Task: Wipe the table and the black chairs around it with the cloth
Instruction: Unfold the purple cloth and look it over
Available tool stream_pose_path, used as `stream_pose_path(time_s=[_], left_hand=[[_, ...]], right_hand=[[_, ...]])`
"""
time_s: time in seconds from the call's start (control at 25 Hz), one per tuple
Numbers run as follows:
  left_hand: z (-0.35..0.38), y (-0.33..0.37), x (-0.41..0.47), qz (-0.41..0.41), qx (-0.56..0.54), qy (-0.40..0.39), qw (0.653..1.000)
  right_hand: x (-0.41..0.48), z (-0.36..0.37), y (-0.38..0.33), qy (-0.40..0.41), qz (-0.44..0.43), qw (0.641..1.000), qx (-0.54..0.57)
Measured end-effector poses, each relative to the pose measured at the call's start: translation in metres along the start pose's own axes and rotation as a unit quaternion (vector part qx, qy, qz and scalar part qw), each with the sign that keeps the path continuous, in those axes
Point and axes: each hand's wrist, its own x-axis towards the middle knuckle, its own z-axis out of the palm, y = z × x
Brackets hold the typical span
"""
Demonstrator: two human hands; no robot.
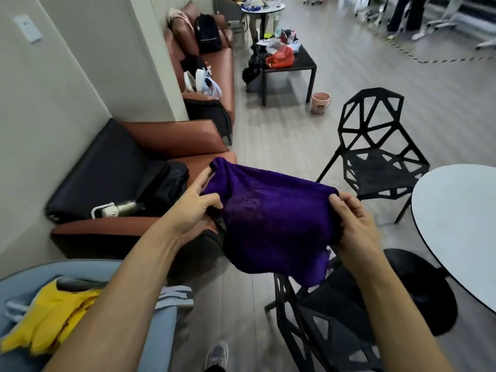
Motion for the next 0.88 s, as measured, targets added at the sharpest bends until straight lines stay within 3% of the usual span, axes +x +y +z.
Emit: stream_pose_path(time_s=[0.16,0.36,0.48,0.68,0.76,0.8,0.88], left_hand=[[-0.06,0.02,0.04,-0.012,0.057,0.02,0.998],[-0.08,0.031,0.089,-0.031,0.061,0.057,0.996],[-0.071,0.029,0.112,-0.072,0.125,0.048,0.988],[-0.046,0.024,0.156,-0.046,0.242,0.014,0.969],[-0.037,0.028,0.174,-0.092,0.212,-0.046,0.972],[-0.033,0.032,0.182,-0.126,0.187,-0.112,0.968],[-0.02,0.042,0.201,-0.169,0.202,-0.272,0.926]], right_hand=[[0.012,0.066,0.009,0.069,-0.027,0.996,0.051],[0.036,0.112,0.018,0.197,-0.084,0.966,0.143],[0.054,0.114,0.024,0.258,-0.099,0.945,0.173],[0.083,0.091,0.023,0.323,-0.127,0.917,0.199],[0.1,0.077,0.022,0.344,-0.136,0.904,0.215],[0.11,0.069,0.022,0.356,-0.139,0.897,0.221],[0.135,0.049,0.019,0.385,-0.145,0.882,0.23]])
